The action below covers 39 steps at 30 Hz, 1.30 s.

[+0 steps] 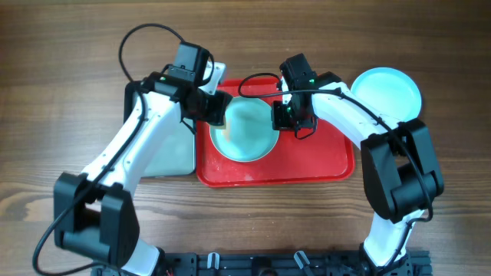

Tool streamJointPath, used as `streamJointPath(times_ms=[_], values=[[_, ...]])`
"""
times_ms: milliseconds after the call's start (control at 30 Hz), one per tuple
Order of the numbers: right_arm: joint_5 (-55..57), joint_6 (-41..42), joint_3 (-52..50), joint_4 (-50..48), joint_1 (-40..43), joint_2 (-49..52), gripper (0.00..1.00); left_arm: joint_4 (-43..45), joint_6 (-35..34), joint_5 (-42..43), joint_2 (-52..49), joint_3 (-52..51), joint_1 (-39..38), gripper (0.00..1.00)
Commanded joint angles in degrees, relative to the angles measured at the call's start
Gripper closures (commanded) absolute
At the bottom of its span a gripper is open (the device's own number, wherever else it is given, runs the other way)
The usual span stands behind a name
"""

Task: Clean dirty plates on tray and stack at the side
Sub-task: 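Scrub the held light-blue plate with the sponge in the left gripper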

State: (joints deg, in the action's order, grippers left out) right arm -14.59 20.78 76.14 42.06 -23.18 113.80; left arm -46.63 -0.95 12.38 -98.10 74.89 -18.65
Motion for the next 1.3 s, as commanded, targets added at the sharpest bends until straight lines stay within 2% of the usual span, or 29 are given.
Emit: streamJointPath(times_ms=[0,567,700,833,1067,1200,1267], values=[[-0.72,0.39,-0.15,-0.26,-0.28,1.16,0.96,0.11,-1.27,1.29,-2.64,0.87,-0.85,0.96],[-0.7,0.42,-0.15,-0.46,-0.28,1.18,0.96,3.67,-4.74,1.03,-13.29,0.7,-0.85,0.96],[-0.7,0.39,-0.15,-0.44,-0.28,1.18,0.96,7.63,-11.52,-0.22,-16.28,-2.45,-0.85,0.96],[-0.7,0.39,-0.15,-0.42,-0.28,1.16,0.96,10.32,-11.63,5.18,-16.35,-6.01,-1.84,0.96],[-0.68,0.31,-0.15,0.02,-0.26,1.18,0.96,14.14,-11.28,25.88,-16.2,-6.03,-1.7,0.96],[0.0,0.22,-0.15,0.59,-0.26,1.16,0.96,14.05,-11.28,26.08,-10.47,-6.03,-1.7,0.96],[0.2,0.22,-0.15,0.55,-0.26,1.18,0.96,12.74,-11.32,23.45,-4.85,-6.03,-1.7,0.96]])
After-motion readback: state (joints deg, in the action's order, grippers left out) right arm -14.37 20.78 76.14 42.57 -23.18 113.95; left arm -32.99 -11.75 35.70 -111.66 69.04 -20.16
